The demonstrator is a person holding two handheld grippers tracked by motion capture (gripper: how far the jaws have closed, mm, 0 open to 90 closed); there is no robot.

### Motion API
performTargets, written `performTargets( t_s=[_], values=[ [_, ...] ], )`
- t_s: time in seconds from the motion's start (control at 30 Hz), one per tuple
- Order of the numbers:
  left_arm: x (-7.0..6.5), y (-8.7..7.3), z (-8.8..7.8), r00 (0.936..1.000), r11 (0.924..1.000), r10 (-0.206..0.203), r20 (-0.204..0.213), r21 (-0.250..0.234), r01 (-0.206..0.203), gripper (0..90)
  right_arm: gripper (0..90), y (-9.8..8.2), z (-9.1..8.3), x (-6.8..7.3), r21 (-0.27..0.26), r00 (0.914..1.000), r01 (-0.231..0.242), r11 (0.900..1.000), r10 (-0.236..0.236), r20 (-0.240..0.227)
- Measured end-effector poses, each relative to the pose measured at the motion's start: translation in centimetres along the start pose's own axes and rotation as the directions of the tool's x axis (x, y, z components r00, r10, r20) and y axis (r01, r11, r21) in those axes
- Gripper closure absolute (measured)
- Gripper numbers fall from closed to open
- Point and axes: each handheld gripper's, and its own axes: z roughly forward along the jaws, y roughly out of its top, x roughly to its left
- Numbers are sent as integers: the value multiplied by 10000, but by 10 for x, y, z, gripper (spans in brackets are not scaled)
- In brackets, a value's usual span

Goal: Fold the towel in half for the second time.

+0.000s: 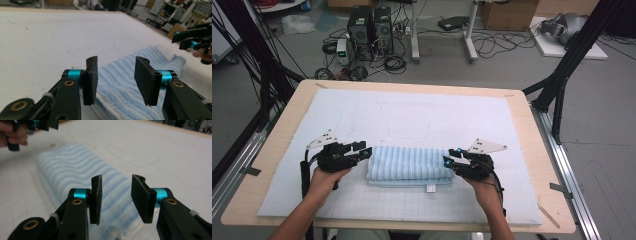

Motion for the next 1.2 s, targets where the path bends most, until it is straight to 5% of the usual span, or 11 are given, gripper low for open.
performTargets(
  t_s=[0.1,0.23,0.4,0.67,0.77,0.93,1.0,1.2],
  values=[
    [-2,-6,12,10000,9986,-27,-32,526,29,645,643,-6,16,3,850,9999,83,9963,-95,130],
    [-7,-12,20,9998,9923,176,-107,1228,-161,711,654,-10,25,8,1356,9994,352,9901,-343,-89],
    [-11,-22,22,9992,9715,397,38,2338,-395,717,619,-16,25,12,1888,9961,885,9780,-871,-155],
    [-21,-28,13,9938,9545,1081,261,2767,-1111,719,597,-26,19,20,2220,9859,1646,9611,-1672,-72],
    [-20,-27,10,9954,9565,919,285,2753,-962,703,572,-26,16,20,2208,9852,1695,9605,-1709,-132],
    [-12,-13,10,9983,9817,549,197,1815,-576,628,557,-14,5,12,867,9972,742,9935,-742,-27],
    [-6,-6,15,9981,9847,604,92,1631,-611,615,557,-8,6,5,425,9988,466,9980,-471,130],
    [11,1,37,9945,9877,628,-842,1479,-498,681,696,3,28,-11,745,9954,-115,9972,43,958]
  ],
)
